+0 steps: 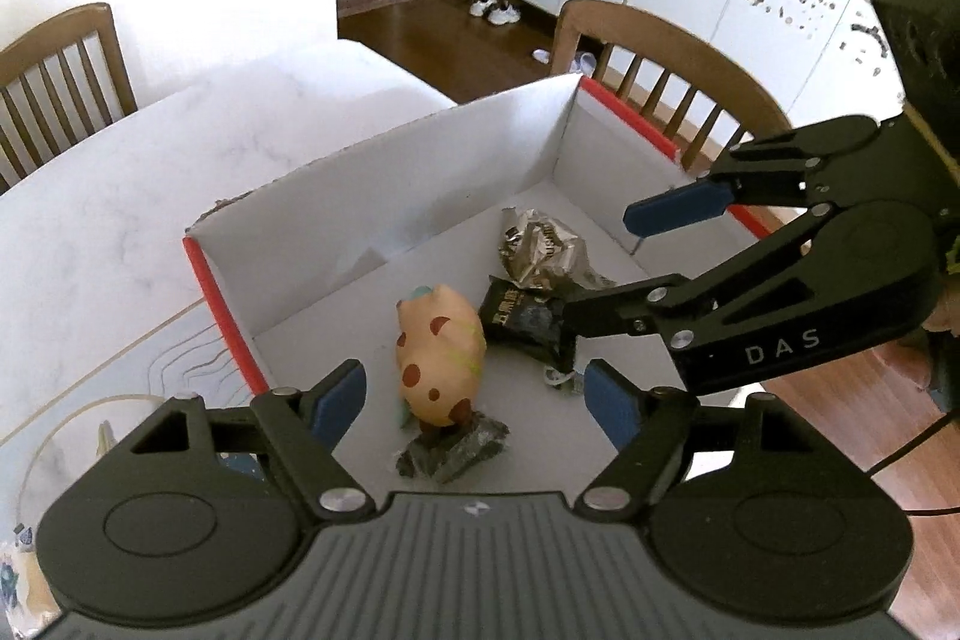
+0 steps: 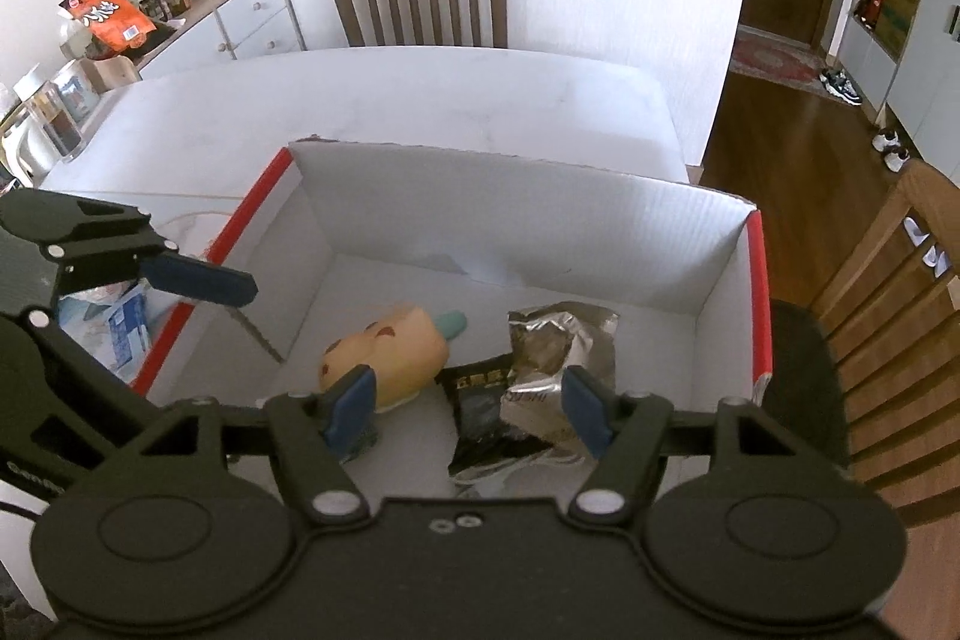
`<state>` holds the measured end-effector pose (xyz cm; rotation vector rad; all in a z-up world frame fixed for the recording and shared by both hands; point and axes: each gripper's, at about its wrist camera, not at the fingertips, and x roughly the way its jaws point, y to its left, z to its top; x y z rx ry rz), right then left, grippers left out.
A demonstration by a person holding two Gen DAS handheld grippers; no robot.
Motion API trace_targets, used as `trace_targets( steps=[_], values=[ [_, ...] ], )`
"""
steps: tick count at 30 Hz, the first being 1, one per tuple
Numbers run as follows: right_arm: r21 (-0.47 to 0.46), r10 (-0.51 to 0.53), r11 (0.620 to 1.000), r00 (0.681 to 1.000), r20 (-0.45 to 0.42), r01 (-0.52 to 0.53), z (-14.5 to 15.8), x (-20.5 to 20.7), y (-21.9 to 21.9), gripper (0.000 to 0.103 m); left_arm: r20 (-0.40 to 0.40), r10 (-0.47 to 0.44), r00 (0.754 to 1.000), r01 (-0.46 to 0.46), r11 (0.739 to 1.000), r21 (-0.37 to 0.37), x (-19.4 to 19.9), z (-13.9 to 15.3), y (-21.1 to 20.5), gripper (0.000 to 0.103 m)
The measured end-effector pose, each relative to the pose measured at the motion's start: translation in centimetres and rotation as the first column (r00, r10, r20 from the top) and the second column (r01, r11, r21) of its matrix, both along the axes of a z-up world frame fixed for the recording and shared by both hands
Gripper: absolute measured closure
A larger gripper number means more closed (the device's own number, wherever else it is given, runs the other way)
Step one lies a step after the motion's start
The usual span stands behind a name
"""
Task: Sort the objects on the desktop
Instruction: 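Lower the toy and foil packet into the red box and open both grippers, then lift both grippers out of the red box and move back over the table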
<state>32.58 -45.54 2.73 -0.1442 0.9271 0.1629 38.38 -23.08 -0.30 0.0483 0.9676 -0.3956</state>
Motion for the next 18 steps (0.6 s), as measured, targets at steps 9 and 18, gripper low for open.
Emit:
trace_targets(
  steps=[9, 18],
  values=[
    [0.021, -0.006, 1.000, 1.000, 0.011, 0.005, 0.3, -2.1, 1.2, 0.030, 0.035, 0.031, 0.999, -0.029, 0.999, -0.039, -2.6, 1.0, 2.3, 0.024],
    [0.030, 0.010, 0.999, 0.999, 0.034, -0.011, 0.5, -3.6, 3.5, 0.023, 0.072, 0.040, 0.997, -0.033, 0.995, -0.090, -5.6, 2.0, 4.1, 0.019]
  ],
)
